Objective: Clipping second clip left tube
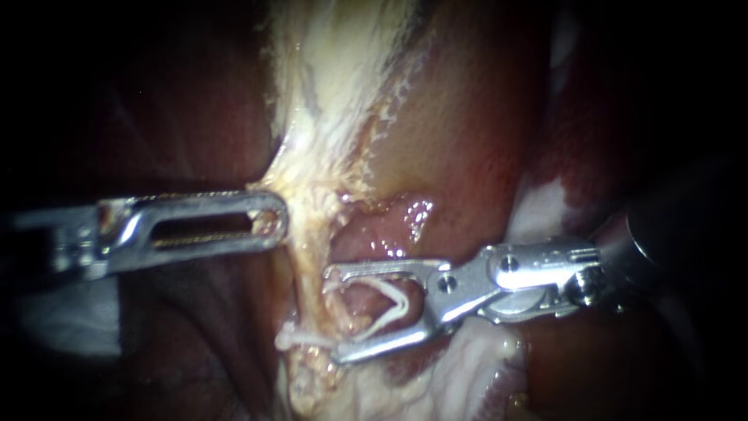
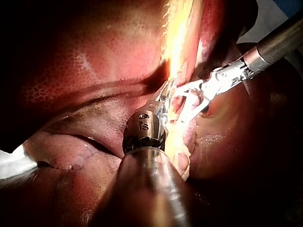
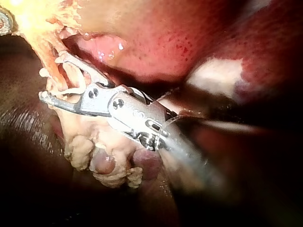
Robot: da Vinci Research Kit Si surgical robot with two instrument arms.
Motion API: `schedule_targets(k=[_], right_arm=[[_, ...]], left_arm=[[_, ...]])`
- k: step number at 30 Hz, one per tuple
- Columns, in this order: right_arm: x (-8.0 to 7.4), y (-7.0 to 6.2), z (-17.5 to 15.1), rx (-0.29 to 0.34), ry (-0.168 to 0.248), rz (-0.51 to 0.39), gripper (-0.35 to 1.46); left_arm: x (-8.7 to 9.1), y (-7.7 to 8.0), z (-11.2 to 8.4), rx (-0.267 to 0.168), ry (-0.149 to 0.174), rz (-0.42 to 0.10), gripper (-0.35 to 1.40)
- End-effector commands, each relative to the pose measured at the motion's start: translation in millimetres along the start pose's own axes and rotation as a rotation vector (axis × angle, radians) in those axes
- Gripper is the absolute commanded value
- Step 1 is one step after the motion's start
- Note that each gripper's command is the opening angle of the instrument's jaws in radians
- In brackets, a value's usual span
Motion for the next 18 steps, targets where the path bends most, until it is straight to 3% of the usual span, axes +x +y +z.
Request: schedule_targets(k=[1, 18], right_arm=[[0.1, 0.0, 0.3, -0.001, 0.001, 0.0, 0.6], [0.9, -1.0, 3.0, 0.046, 0.008, 0.013, 0.6]], left_arm=[[0.0, 0.0, 0.0, -0.001, 0.0, 0.0, -0.35], [-0.1, 0.1, 0.2, 0.0, 0.0, 0.0, -0.35]])
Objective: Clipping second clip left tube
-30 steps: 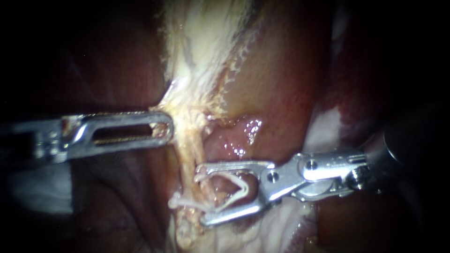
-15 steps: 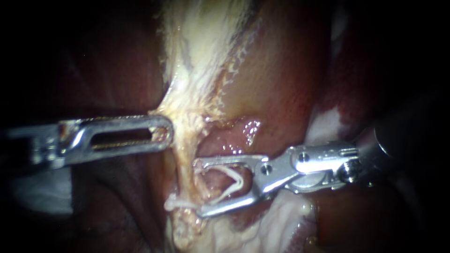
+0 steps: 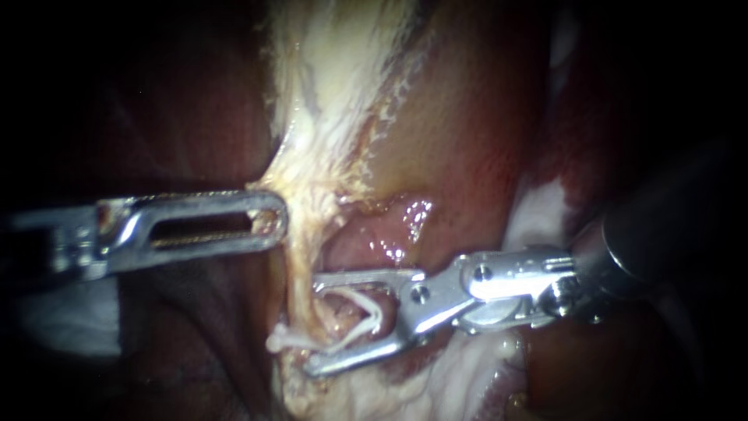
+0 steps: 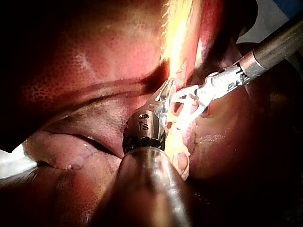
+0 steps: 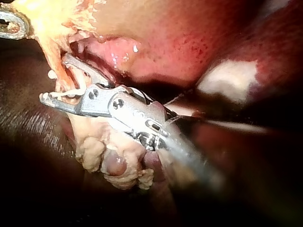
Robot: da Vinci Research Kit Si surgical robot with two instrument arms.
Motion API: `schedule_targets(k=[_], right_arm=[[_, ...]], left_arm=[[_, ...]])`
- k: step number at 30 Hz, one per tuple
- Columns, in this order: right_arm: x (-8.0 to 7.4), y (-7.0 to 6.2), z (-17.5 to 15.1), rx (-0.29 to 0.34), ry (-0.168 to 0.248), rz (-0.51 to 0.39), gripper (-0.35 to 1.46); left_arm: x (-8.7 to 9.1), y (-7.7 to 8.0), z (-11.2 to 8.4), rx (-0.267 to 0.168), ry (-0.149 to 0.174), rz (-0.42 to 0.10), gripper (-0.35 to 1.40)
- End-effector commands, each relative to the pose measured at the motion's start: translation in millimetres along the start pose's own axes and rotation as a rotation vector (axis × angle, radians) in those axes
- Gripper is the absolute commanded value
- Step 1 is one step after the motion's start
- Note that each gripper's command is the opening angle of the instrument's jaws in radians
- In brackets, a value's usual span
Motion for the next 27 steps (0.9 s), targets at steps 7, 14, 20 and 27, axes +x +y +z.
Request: schedule_targets(k=[7, 14, 20, 27], right_arm=[[-0.5, 0.0, 1.7, 0.036, 0.016, 0.012, 0.6], [-0.4, 0.2, 2.0, 0.045, 0.032, 0.037, 0.59], [-0.5, 0.2, 2.7, 0.084, 0.039, 0.081, 0.57], [-0.8, 0.1, 2.8, 0.11, 0.038, 0.111, 0.52]], left_arm=[[0.0, 0.0, 0.1, 0.001, 0.001, 0.0, -0.35], [0.0, 0.0, 0.1, 0.001, 0.0, 0.0, -0.35], [0.0, 0.0, 0.1, 0.001, 0.0, 0.0, -0.35], [0.0, 0.0, 0.0, 0.001, 0.001, 0.0, -0.35]])
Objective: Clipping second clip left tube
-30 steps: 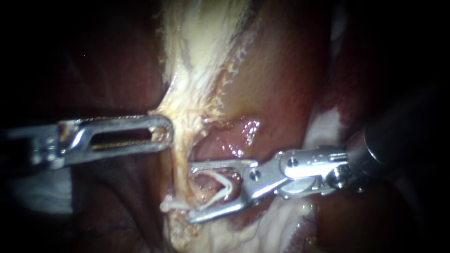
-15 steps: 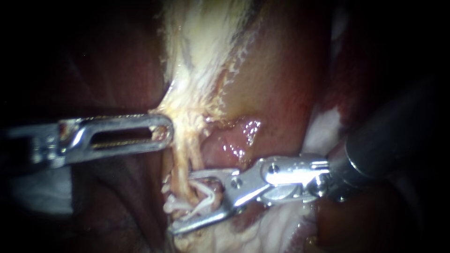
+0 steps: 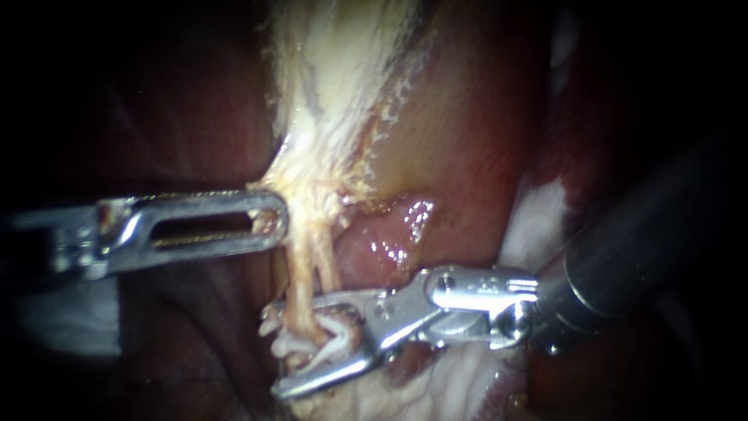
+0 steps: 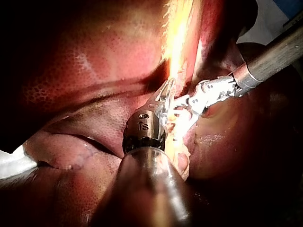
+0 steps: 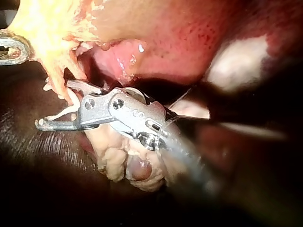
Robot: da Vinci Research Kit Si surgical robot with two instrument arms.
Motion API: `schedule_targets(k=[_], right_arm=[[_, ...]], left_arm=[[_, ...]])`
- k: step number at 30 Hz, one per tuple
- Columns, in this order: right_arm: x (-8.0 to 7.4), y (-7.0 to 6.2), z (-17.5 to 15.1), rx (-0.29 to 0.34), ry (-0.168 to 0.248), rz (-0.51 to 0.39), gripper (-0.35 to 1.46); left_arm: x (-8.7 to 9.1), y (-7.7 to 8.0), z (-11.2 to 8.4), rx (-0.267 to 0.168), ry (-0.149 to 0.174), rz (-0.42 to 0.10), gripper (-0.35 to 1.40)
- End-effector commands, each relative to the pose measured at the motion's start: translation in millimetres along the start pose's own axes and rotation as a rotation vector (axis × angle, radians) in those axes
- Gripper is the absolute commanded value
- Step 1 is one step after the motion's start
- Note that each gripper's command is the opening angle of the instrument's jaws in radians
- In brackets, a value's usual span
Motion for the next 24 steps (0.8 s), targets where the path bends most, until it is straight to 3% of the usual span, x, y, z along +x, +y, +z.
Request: schedule_targets(k=[1, 5, 7, 9, 10, 15, 24], right_arm=[[0.1, 0.1, 0.1, -0.005, 0.0, 0.003, 0.5], [0.1, 0.5, 0.3, -0.028, 0.001, 0.004, 0.39], [0.0, 0.6, 0.2, -0.076, 0.002, 0.003, 0.12], [-0.1, 0.7, -0.2, -0.094, -0.015, 0.005, -0.29], [-0.1, 0.8, -0.4, -0.117, -0.032, 0.009, -0.35], [-0.6, 1.4, -1.4, -0.167, -0.054, 0.023, -0.35], [-0.6, 1.3, -1.5, -0.164, -0.068, 0.006, -0.35]], left_arm=[[0.0, 0.0, 0.0, 0.0, 0.0, 0.0, -0.35], [0.0, 0.0, 0.0, 0.0, 0.0, 0.0, -0.35], [0.0, 0.0, 0.0, 0.0, 0.0, 0.0, -0.35], [0.0, 0.0, 0.0, 0.0, 0.0, 0.0, -0.35], [0.0, 0.0, 0.0, 0.0, 0.0, 0.0, -0.35], [0.0, 0.1, 0.0, 0.0, 0.0, 0.0, -0.35], [0.0, 0.0, 0.0, 0.0, 0.0, 0.0, -0.35]])
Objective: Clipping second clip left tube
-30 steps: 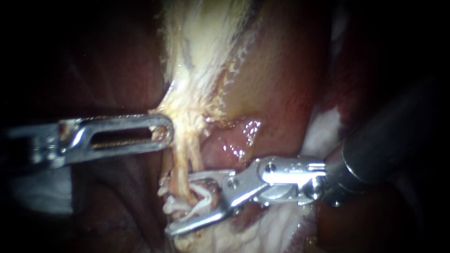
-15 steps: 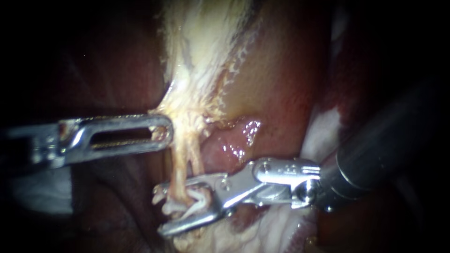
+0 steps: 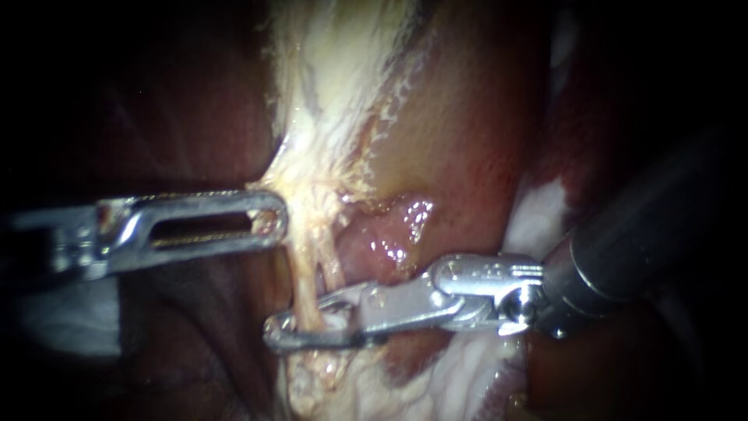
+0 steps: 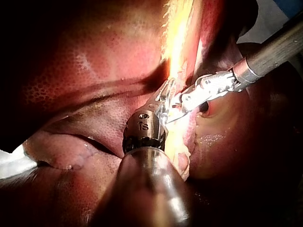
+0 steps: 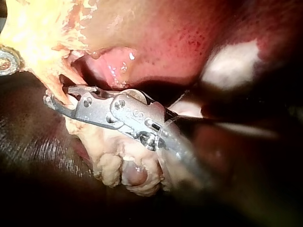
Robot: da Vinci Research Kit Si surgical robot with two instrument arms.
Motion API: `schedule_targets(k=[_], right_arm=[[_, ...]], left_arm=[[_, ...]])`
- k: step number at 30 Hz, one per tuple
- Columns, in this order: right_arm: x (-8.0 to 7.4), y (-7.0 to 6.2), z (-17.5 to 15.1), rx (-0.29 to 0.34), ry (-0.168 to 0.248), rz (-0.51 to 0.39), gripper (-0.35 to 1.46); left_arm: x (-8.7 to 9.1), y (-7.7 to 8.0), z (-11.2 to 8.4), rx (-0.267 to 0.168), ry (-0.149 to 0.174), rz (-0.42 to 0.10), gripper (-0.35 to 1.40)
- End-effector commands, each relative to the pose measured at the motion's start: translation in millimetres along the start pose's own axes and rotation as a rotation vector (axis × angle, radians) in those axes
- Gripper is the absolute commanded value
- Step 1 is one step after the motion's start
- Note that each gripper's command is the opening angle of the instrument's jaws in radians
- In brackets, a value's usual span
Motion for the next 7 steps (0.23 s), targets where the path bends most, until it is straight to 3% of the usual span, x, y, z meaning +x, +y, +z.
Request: schedule_targets(k=[1, 7], right_arm=[[0.0, 0.0, 0.0, 0.0, 0.001, 0.0, -0.35], [-0.1, 0.2, 0.0, 0.002, 0.001, 0.0, -0.35]], left_arm=[[0.0, 0.0, 0.0, 0.0, 0.0, 0.0, -0.35], [0.0, 0.0, 0.0, 0.0, 0.0, 0.0, -0.35]])
